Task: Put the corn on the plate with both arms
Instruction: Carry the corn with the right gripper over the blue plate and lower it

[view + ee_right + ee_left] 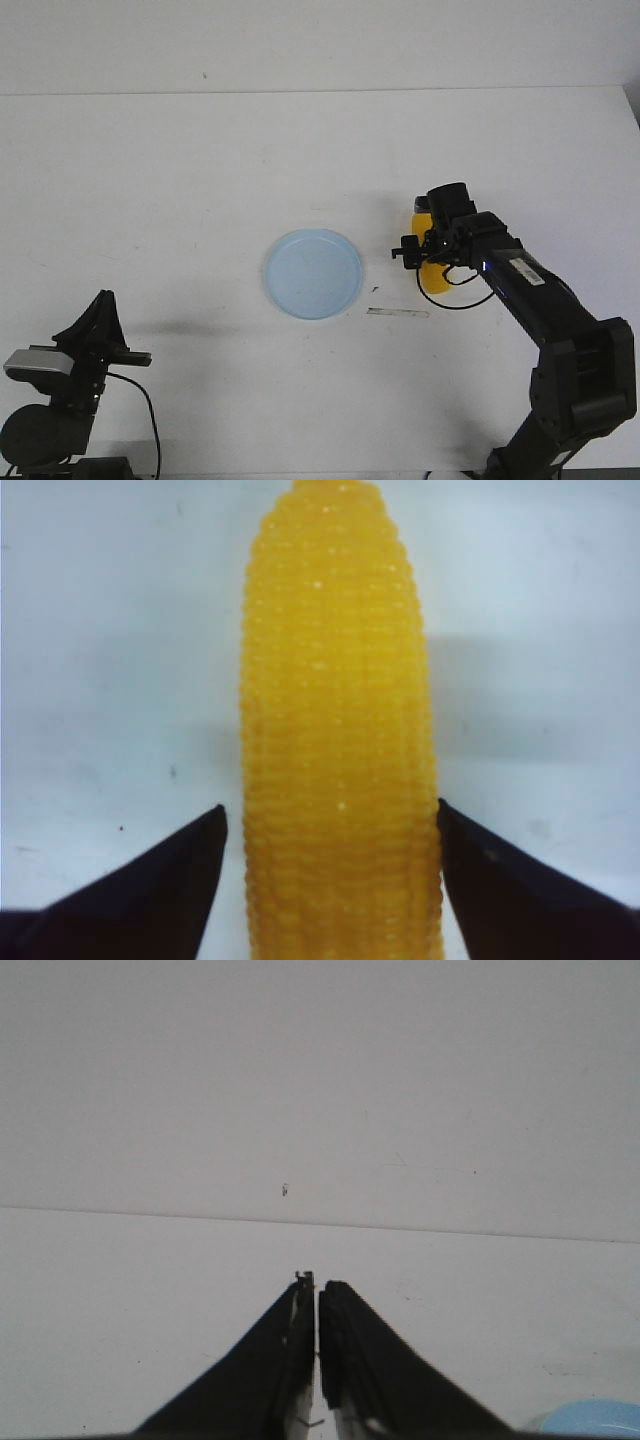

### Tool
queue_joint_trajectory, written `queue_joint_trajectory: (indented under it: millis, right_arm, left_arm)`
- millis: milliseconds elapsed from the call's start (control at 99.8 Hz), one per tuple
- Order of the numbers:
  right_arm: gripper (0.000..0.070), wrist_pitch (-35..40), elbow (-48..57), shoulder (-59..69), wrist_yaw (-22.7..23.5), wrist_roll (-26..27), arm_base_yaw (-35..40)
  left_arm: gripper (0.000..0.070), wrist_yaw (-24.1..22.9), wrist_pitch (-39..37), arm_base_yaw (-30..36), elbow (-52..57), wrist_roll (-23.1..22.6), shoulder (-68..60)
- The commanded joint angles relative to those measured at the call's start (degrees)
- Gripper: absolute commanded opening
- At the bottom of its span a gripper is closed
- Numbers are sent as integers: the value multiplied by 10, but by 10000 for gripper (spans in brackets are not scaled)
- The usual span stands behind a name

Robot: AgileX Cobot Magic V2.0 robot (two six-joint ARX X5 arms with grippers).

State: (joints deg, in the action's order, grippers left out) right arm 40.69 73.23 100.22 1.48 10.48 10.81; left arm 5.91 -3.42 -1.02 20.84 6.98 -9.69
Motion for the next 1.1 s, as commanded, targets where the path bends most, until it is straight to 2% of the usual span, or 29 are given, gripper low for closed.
queue_joint_trajectory:
  millis: [0,301,491,611,771,832,892,1092]
  right_arm:
    - [313,-1,6,12,1,-5,1]
    - [314,-5,8,2,0,-4,4]
    - [313,-12,30,-18,7,-5,34]
    - [313,-16,54,-19,54,-5,63]
    - [315,-69,59,-18,182,2,116]
    - [318,-90,59,-17,215,13,135]
    - [325,-107,59,-14,229,24,155]
    - [325,-124,59,20,228,56,204]
  left_arm:
    - [2,-1,-9,-1,3,-3,1]
    - [2,-1,-9,-1,3,-3,1]
    - [2,-1,-9,-1,3,-3,1]
    - [2,-1,-9,-1,3,-3,1]
    - [2,-1,-9,-1,3,-3,1]
    - [2,-1,-9,-1,3,-3,1]
    - [2,-1,-8,-1,3,-3,1]
    - [2,-1,-8,-1,3,-3,1]
